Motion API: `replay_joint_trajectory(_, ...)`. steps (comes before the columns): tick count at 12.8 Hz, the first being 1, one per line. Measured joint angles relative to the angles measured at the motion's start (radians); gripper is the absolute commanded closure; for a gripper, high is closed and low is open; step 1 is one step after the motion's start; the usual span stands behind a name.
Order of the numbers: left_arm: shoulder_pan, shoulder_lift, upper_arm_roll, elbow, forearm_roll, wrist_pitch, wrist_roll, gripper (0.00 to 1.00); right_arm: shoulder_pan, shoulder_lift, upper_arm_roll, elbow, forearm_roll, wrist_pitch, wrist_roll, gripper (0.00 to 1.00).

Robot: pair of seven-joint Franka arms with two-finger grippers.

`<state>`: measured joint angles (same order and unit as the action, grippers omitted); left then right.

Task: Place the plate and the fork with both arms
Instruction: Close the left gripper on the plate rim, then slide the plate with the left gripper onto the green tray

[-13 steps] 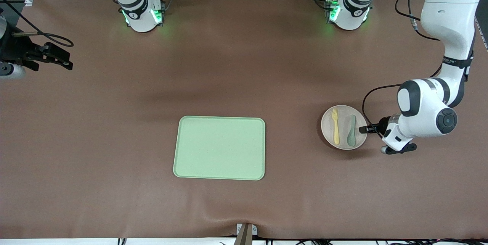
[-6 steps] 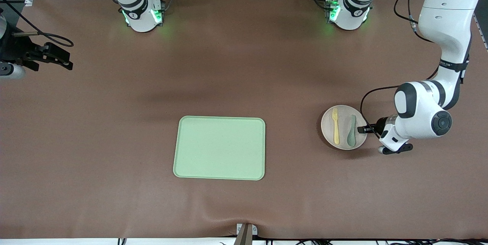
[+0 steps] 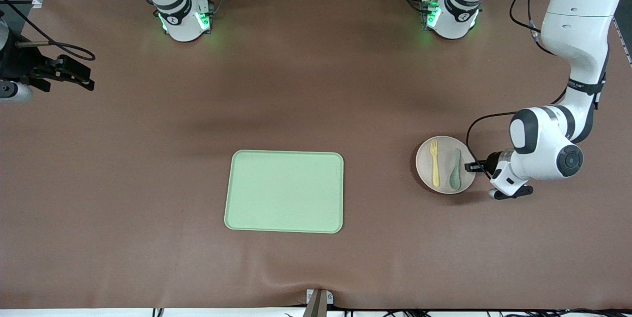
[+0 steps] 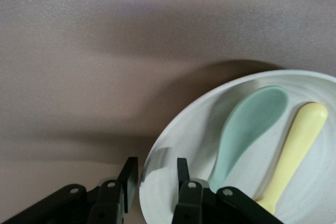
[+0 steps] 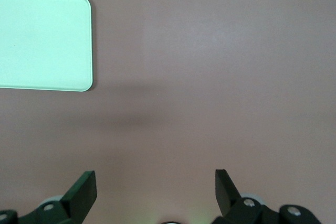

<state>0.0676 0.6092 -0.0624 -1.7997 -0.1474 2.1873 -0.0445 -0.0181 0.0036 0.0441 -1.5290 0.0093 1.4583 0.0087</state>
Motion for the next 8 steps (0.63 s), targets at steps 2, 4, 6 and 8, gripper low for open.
replay_joint_trajectory(2, 0.001, 0.000, 0.000, 0.000, 0.000, 0.000, 0.000, 1.00, 0.000, 0.000, 0.000, 0.000, 0.000, 0.000, 0.000, 0.00)
replay_joint_trajectory(4, 0.001, -0.003, -0.004, 0.004, 0.000, 0.000, 0.005, 1.00, 0.000, 0.000, 0.000, 0.000, 0.000, 0.000, 0.000, 0.00)
replay_joint_trajectory(6, 0.001, -0.005, -0.006, 0.009, 0.000, 0.000, 0.010, 1.00, 0.000, 0.000, 0.000, 0.000, 0.000, 0.000, 0.000, 0.00)
replay_joint_trajectory(8, 0.003, -0.014, -0.027, 0.025, 0.000, 0.000, 0.025, 1.00, 0.000, 0.000, 0.000, 0.000, 0.000, 0.000, 0.000, 0.00)
